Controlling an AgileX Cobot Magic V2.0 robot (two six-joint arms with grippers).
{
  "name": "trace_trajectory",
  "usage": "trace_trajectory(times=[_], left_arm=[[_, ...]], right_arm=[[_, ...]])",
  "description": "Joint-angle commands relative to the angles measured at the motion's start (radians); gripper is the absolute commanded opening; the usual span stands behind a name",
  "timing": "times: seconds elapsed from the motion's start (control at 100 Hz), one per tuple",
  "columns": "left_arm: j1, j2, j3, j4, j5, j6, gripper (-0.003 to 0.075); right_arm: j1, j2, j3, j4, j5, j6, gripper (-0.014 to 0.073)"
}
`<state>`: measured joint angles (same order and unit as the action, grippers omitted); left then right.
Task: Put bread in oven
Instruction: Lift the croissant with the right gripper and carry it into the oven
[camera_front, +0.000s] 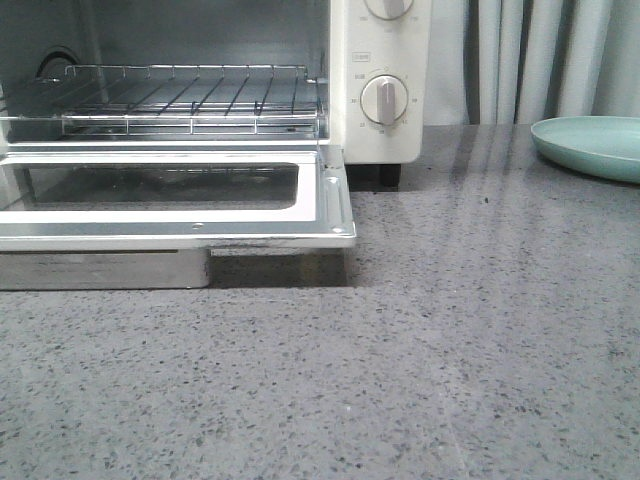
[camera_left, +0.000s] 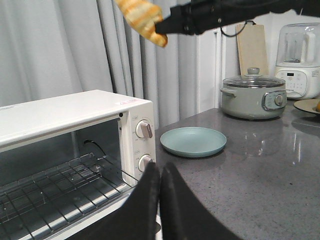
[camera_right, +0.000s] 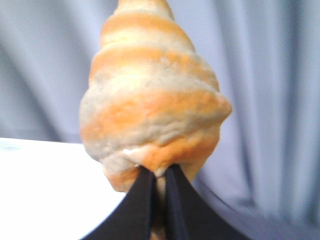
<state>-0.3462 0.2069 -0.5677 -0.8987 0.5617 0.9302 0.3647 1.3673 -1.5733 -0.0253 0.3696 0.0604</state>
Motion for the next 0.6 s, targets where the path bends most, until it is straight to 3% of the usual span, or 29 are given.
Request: trace_trajectory(times=[0.0, 0.12, 0.24, 0.36, 0.59], left_arm=[[0.001, 0.014, -0.033, -0.017, -0.062, -0.010, -0.0021], [0.001, 0.014, -0.033, -0.012, -0.066, -0.010, -0.0022], [0.001, 0.014, -0.033, -0.012, -0.066, -0.010, -0.0022], [0.001, 0.014, -0.033, -0.012, -0.061, -0.010, -0.0022], [0.001, 0.014, -0.033, -0.012, -0.029, -0.010, -0.0022]], right_arm=[[0.150, -0.021, -0.082, 0.003, -0.032, -0.095, -0.0069], [0.358, 0.032, -0.091, 0.003, 0.033, -0.123, -0.0069], [0.459, 0.125, -0.091, 0.001, 0.144, -0.123, -0.0069], [0.474, 0.228, -0.091, 0.012, 0.211, -0.123, -0.0069], [0.457, 0.354, -0.091, 0.011, 0.199, -0.123, -0.0069]])
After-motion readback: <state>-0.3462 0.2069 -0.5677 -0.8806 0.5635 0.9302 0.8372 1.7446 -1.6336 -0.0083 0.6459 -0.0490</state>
